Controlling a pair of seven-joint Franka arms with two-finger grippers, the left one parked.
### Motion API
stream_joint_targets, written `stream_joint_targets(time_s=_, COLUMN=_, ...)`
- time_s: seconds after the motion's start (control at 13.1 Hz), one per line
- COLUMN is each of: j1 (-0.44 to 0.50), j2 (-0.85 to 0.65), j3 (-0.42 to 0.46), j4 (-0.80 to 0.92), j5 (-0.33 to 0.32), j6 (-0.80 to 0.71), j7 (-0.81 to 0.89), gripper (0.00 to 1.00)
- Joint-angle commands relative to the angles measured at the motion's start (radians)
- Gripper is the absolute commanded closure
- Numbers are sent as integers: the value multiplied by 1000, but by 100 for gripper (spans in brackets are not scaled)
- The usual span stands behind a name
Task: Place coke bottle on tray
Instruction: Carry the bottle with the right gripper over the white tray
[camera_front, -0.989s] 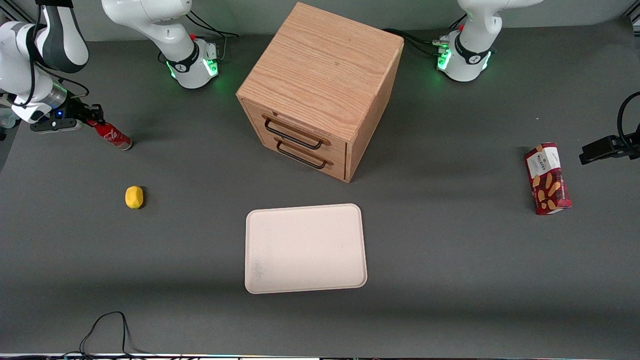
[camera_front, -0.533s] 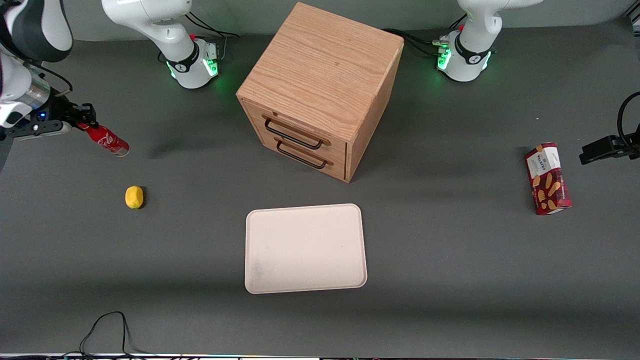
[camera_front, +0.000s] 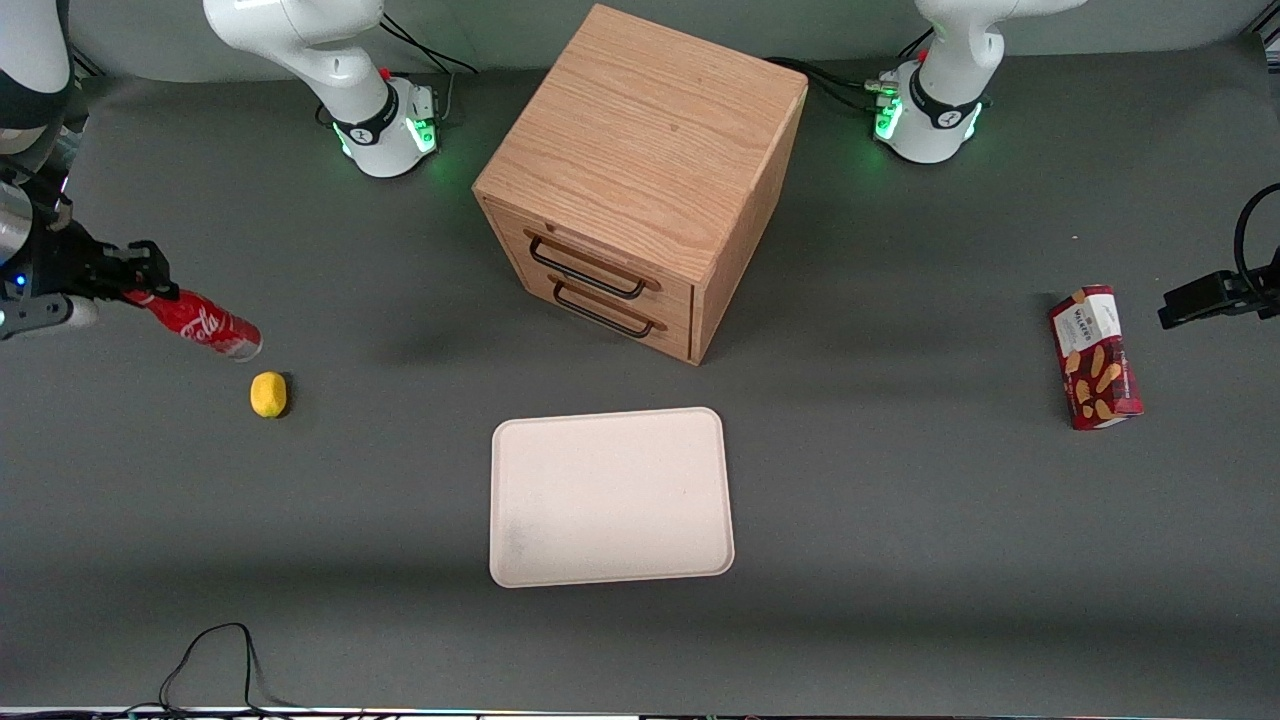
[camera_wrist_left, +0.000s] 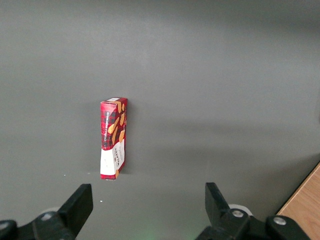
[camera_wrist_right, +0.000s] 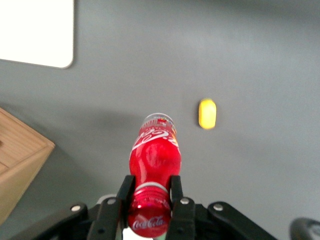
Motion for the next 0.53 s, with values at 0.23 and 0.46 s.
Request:
stream_joint_targets(time_s=0.23, j1=-6, j2=409, j3=231, j4=547, j5=14, j6=-107, j7=225, gripper=93)
stream_joint_targets(time_s=0.46, j1=-1, j2=560, j3=343, j4=645, j5=-12, j6=-10, j7=267, gripper=92)
